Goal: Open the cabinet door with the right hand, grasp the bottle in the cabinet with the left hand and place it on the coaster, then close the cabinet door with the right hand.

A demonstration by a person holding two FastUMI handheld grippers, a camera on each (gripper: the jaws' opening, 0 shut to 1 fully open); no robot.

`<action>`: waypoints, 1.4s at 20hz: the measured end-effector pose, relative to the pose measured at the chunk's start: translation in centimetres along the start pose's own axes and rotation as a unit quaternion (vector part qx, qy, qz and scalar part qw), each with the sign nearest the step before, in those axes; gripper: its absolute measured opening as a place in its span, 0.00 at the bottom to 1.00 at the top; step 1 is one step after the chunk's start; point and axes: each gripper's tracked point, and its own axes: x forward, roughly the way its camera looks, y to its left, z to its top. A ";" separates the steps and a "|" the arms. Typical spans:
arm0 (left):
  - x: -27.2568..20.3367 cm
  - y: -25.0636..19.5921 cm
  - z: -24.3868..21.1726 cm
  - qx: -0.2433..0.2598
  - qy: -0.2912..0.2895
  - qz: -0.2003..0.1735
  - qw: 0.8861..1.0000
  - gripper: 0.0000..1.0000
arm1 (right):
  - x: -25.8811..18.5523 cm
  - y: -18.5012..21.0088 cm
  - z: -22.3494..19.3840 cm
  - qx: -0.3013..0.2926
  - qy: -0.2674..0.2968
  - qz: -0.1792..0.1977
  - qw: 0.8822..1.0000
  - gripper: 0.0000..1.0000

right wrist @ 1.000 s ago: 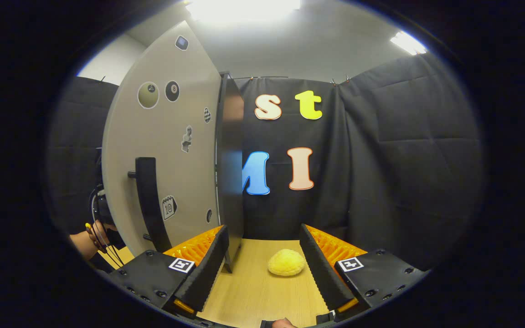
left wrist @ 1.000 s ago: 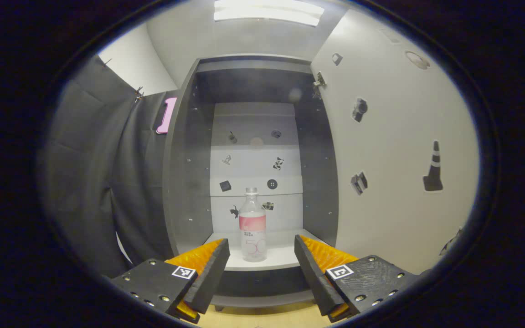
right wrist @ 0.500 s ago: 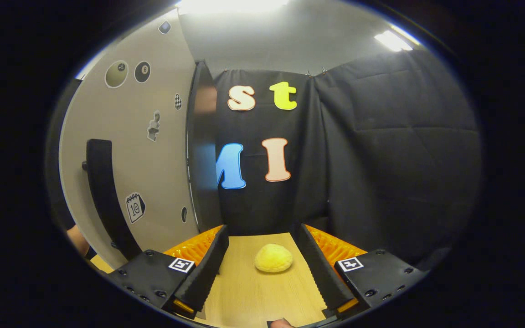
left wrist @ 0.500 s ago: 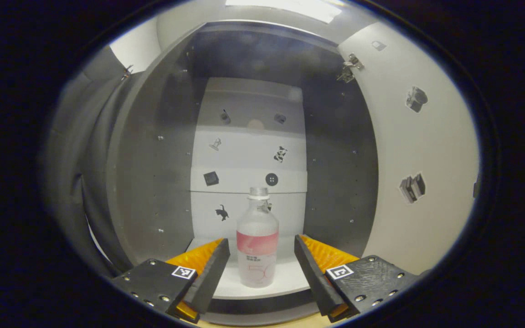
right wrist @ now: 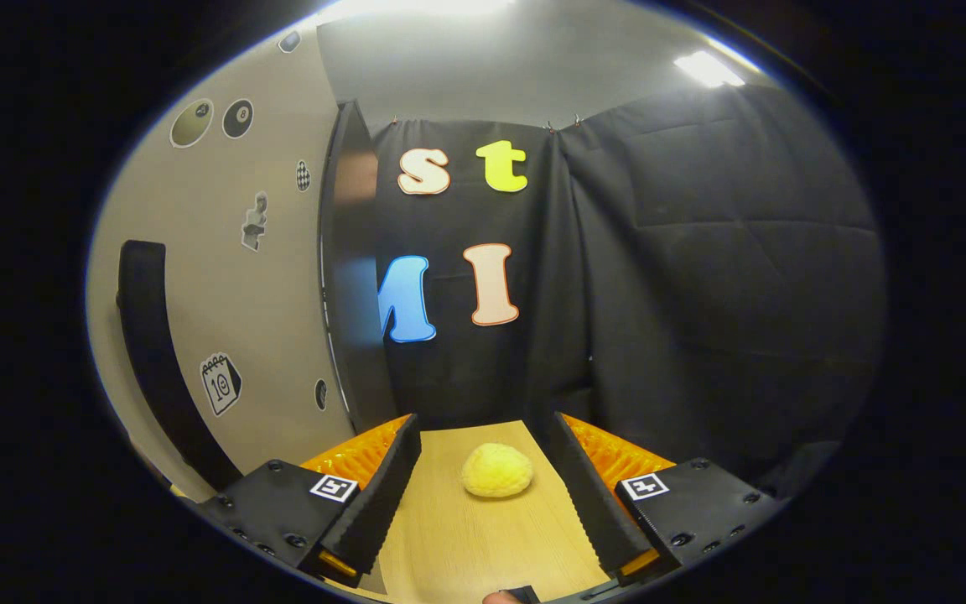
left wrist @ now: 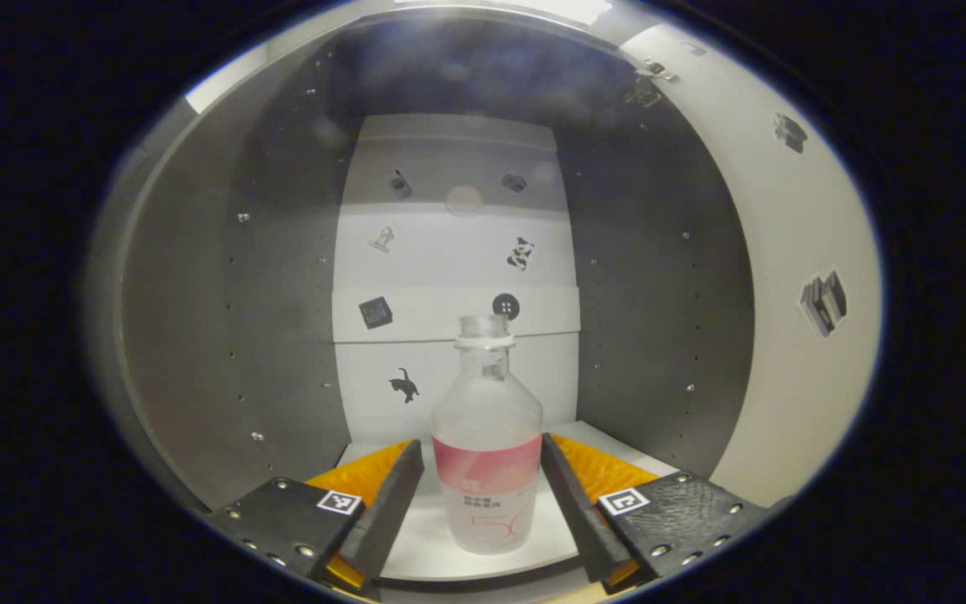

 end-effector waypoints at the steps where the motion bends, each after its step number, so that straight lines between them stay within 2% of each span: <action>1: 0.2 -0.3 0.1 -0.001 0.000 -0.008 1.000 0.80 | 0.0 0.0 0.1 -0.002 -0.001 -0.001 1.000 0.98; 2: 0.1 -0.7 0.2 0.000 0.000 -0.014 1.000 0.75 | 0.1 -0.1 0.2 -0.004 -0.002 -0.002 1.000 0.98; 5: -0.4 -0.3 0.4 -0.007 -0.004 -0.005 1.000 0.76 | 0.5 -0.2 0.1 -0.004 -0.003 -0.002 1.000 0.98; 10: -4.0 0.8 1.8 -0.009 -0.032 0.018 0.999 0.72 | 0.7 -0.8 0.1 -0.003 -0.003 0.007 1.000 0.98; 16: -9.6 2.0 0.9 -0.014 -0.040 0.061 0.997 0.72 | 0.8 -0.5 0.0 -0.017 -0.007 0.040 0.999 0.98; 22: -15.8 3.8 -1.5 -0.023 -0.041 0.112 0.993 0.72 | 1.0 -1.2 -0.1 -0.021 -0.010 0.062 0.998 1.00; 27: -21.1 5.3 -3.8 -0.023 -0.045 0.151 0.987 0.72 | 1.2 -0.2 -0.5 -0.032 -0.011 0.086 0.996 0.98; 28: -22.2 5.6 -4.3 -0.021 -0.043 0.158 0.986 0.74 | 1.1 -0.1 -0.6 -0.034 -0.011 0.092 0.995 0.98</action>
